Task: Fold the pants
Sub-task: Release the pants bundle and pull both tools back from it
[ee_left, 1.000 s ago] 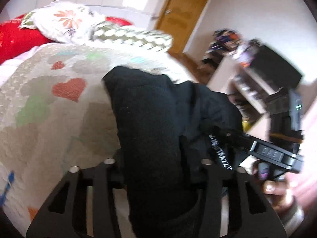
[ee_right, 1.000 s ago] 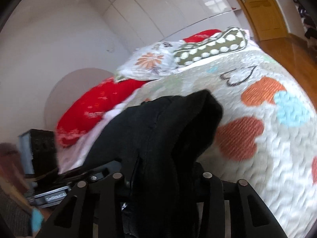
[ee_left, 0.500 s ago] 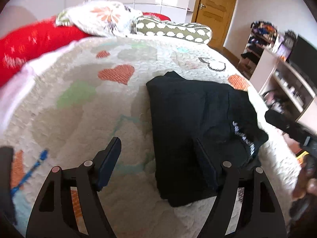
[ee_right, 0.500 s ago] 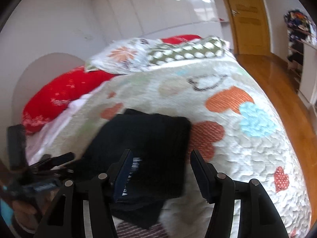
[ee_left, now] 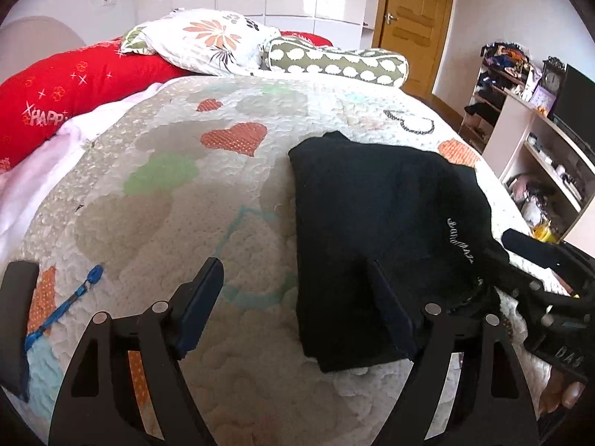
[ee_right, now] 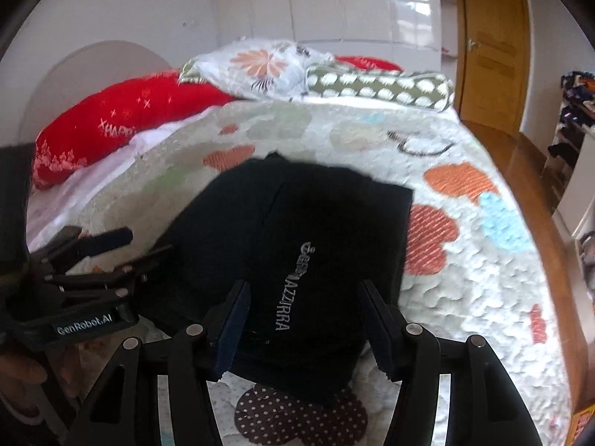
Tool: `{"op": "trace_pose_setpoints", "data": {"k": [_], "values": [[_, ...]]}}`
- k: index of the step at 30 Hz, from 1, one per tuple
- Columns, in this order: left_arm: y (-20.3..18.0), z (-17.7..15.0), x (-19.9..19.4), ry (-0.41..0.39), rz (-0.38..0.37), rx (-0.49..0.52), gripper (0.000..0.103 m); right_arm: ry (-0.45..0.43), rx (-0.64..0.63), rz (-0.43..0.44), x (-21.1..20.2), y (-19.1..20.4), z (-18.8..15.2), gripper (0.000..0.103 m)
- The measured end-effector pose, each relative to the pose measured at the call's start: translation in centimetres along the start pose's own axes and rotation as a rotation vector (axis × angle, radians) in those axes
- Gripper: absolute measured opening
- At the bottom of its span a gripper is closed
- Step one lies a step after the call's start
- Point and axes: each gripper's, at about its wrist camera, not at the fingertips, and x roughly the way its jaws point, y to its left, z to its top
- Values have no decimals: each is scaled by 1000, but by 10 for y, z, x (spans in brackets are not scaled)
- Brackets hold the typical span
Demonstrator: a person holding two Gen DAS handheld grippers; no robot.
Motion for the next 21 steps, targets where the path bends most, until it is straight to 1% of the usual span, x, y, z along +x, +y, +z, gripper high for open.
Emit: {"op": "trace_pose_setpoints", "data": {"k": [2, 5, 8, 12, 14, 17, 21], "values": [[-2, -2, -6, -15, 16, 5, 81, -32, 37, -7, -9, -3, -1, 58], [-5, -2, -14, -28, 39, 10, 81, -38, 78, -15, -13, -4, 0, 58], [-6, -4, -25, -51, 58, 2, 81, -26, 77, -38, -14, -1, 2, 58], [-9, -4, -37, -81, 75, 1, 81, -47, 99, -44, -23, 1, 5, 58], [-11, -3, -44, -96, 87, 4, 81, -47, 96, -47, -28, 1, 6, 59], [-10, -2, -54, -122, 92, -9, 81, -71, 94, -50, -39, 3, 7, 59], [-14, -1, -64, -141, 109, 1, 81, -90, 93, -54, -51, 3, 8, 60]]}}
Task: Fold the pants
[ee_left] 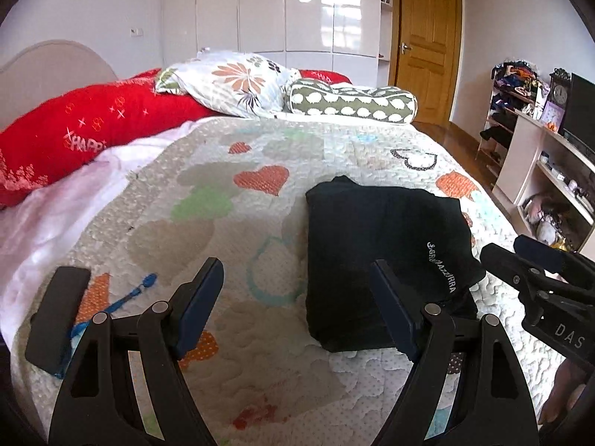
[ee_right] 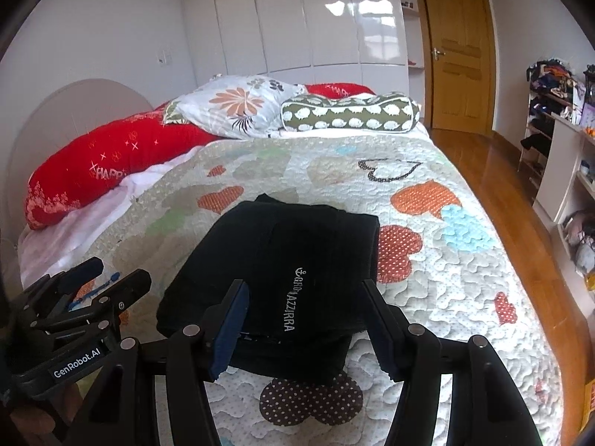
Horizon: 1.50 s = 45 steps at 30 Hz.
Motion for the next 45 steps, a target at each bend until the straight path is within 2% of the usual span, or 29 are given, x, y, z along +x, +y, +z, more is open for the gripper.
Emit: {"op": "trace_pose_setpoints", "data": {"k": [5, 19, 30, 45], "values": [[-5, 1, -13, -40, -1, 15, 81, -29, -7, -12, -14, 1, 1, 63], [-14, -3, -32, -67, 8, 19, 81, -32, 1, -14, -27, 2, -7, 67], [-18, 3, -47, -100, 1, 3, 81, -84, -1, -39, -51, -3, -1, 70], [-16, 2, -44, -91, 15, 6, 81, -55, -17, -27, -41, 2, -3, 71]]}}
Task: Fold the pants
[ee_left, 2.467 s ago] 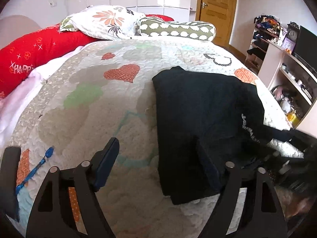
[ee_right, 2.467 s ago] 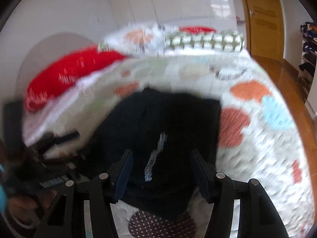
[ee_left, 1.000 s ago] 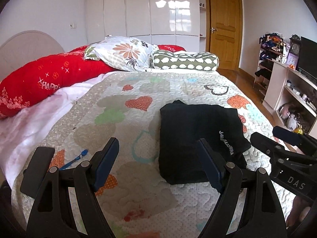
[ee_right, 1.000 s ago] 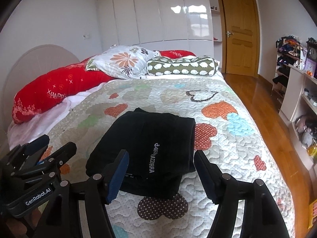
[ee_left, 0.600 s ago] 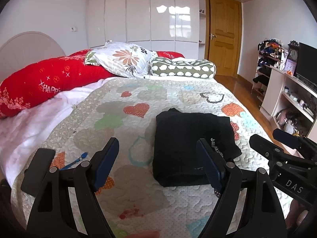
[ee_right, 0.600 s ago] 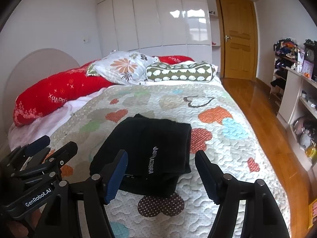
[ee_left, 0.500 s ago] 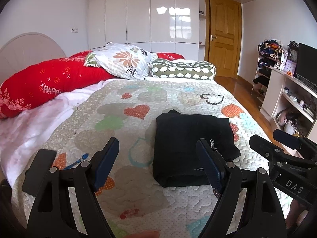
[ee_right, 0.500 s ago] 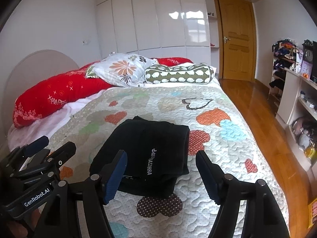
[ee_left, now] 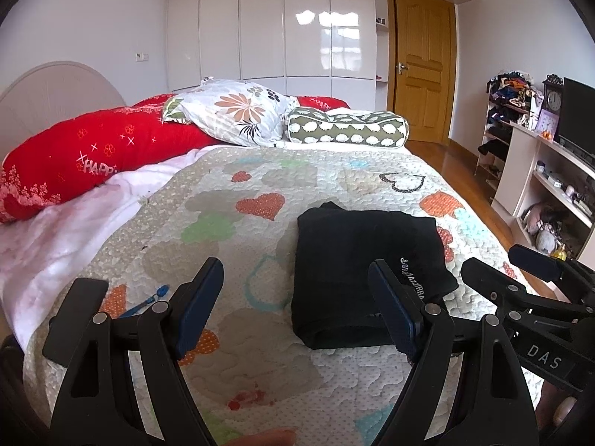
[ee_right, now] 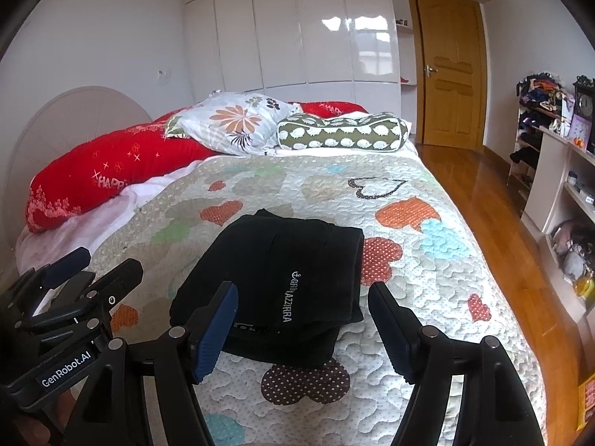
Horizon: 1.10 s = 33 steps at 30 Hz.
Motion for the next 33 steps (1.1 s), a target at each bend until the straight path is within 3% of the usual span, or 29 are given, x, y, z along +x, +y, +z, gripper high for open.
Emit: {"op": "trace_pose_setpoints", "data": {"k": [33], "values": [[-3, 1, 17, 27, -12, 6, 81, 64, -3, 9, 31, 0, 0, 72]]}}
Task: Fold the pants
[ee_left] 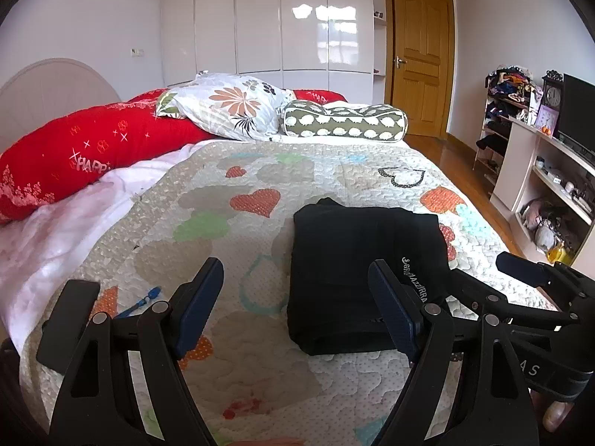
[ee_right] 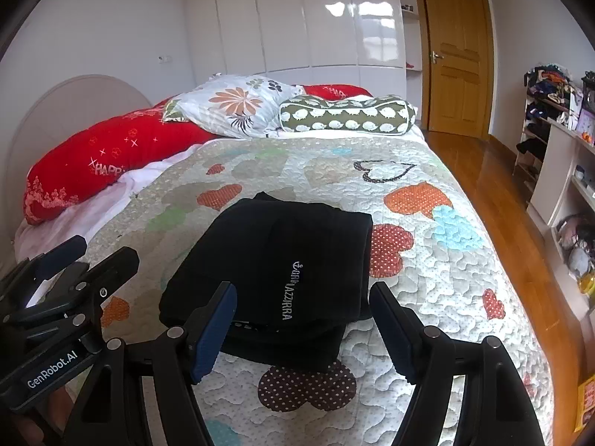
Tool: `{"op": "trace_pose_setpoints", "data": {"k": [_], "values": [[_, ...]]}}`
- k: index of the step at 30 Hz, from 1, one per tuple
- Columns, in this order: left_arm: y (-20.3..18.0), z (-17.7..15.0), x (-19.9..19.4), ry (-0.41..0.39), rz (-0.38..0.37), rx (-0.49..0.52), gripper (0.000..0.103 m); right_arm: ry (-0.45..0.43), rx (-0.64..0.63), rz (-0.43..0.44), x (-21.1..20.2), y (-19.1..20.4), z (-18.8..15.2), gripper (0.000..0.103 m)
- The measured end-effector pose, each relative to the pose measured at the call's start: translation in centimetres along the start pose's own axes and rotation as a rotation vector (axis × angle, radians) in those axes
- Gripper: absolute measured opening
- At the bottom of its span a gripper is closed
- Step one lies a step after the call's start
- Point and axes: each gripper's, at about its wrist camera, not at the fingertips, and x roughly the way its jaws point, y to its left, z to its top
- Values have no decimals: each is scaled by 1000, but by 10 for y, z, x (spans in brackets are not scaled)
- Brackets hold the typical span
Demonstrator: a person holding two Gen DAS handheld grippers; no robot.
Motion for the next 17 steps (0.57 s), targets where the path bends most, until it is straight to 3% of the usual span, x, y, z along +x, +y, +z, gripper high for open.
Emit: {"op": "trace_pose_setpoints", "data": {"k": [17], "values": [[-1, -4, 9, 19, -37, 2, 81, 25, 16, -4, 8, -10, -3, 72]]}}
